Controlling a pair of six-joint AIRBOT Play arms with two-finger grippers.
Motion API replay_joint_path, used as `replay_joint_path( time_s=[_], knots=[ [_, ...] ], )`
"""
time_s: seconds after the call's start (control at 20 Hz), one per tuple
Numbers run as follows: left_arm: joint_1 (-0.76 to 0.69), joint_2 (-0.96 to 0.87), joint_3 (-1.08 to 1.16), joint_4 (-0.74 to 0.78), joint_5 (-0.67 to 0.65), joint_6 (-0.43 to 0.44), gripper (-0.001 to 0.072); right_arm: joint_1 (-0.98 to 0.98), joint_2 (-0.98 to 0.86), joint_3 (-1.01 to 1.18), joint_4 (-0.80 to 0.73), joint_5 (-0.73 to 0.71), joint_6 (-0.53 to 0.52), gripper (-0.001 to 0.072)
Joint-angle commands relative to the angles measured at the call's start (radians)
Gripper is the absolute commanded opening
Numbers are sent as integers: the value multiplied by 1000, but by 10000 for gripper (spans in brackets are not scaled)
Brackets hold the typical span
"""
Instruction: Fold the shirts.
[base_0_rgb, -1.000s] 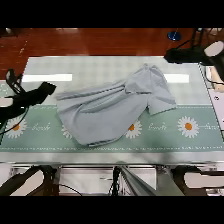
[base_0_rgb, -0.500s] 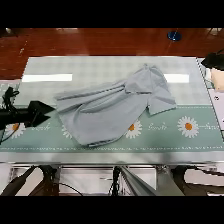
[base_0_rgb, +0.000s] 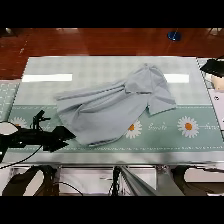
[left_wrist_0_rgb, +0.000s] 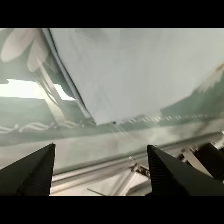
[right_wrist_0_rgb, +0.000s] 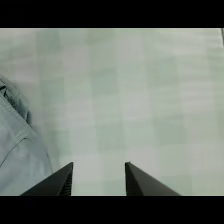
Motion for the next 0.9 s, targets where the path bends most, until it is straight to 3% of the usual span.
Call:
replay_joint_path(
  time_s=[0.0,0.25,0.4,0.45,0.55,0.6,0.75,0.85],
  knots=[
    [-127,-10,-19,23,167,-109,663,-2,-11,0,12,10,-6,417],
    [-247,-156,-19,13,272,-119,663,-2,-10,0,12,-2,-6,417],
    [-331,-247,-19,-67,466,-115,649,-2,-10,0,12,-2,-6,417],
    [-358,-270,-19,-106,541,-115,522,-2,-10,0,12,-1,-6,417],
    [-404,-293,-17,-171,619,-54,124,-2,-10,-1,13,6,-6,420],
    [-412,-292,-17,-177,620,-25,41,-2,-11,0,13,7,-6,430],
    [-412,-290,-17,-177,581,38,23,-2,-33,0,37,1,-17,473],
    [-412,-285,-17,-177,544,69,22,-2,-90,0,123,31,-85,489]
  ],
)
